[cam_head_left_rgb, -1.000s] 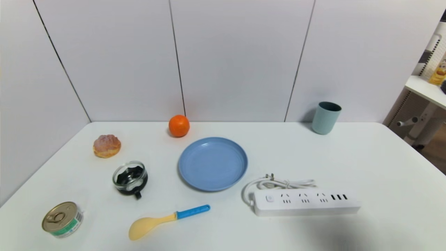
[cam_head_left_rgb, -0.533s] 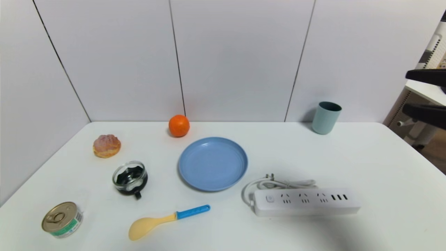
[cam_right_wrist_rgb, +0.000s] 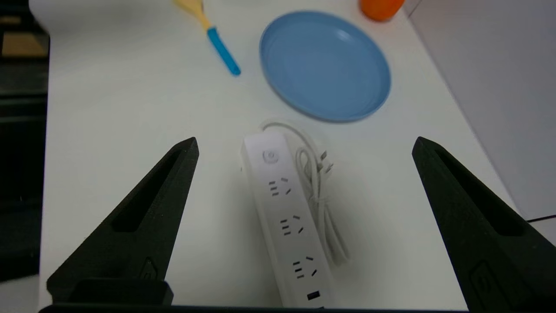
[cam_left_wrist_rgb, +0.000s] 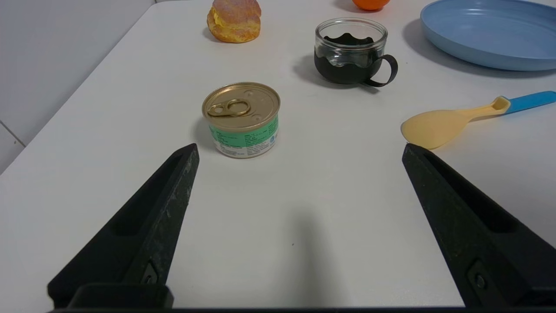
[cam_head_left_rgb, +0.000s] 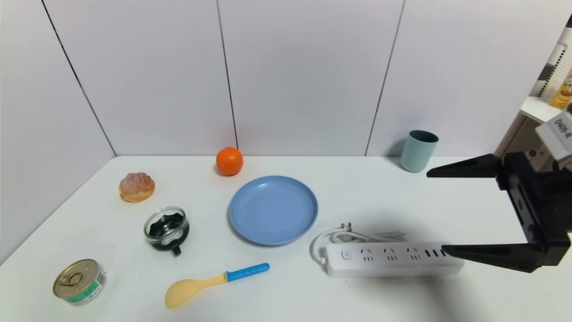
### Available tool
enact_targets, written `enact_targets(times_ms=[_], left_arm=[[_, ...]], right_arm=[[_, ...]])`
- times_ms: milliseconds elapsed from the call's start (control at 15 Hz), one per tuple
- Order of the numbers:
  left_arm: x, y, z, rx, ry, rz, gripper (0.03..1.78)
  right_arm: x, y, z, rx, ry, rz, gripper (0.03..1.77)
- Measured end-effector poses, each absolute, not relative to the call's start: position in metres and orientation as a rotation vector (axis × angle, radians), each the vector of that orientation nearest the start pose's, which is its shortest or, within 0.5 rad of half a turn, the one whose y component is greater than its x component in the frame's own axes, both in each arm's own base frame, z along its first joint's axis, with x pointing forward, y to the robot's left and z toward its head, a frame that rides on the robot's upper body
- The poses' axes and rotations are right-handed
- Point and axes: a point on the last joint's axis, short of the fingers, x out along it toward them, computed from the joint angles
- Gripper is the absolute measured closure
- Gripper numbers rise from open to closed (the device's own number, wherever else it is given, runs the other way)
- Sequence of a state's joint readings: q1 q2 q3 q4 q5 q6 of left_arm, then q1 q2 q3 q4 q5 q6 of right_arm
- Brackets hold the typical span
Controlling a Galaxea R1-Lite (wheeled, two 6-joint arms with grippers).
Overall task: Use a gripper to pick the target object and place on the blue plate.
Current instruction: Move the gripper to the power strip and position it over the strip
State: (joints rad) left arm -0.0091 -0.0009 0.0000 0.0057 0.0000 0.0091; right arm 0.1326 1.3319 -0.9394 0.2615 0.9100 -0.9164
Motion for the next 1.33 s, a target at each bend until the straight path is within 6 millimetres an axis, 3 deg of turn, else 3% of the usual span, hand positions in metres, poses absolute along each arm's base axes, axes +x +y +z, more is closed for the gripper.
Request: enact_targets(times_ms=[400,1333], left_arm=[[-0.023,0.000,0.075,0.009,0.005,-0.009,0.12],[-0.023,0.000,0.075,0.009,0.005,-0.009,0.12]], right_arm=[[0.223,0.059,0.189,-0.665,0.192,1.328,0.10],[0.266,0.070,0.138,-0.692,0.398,1.348,0.10]])
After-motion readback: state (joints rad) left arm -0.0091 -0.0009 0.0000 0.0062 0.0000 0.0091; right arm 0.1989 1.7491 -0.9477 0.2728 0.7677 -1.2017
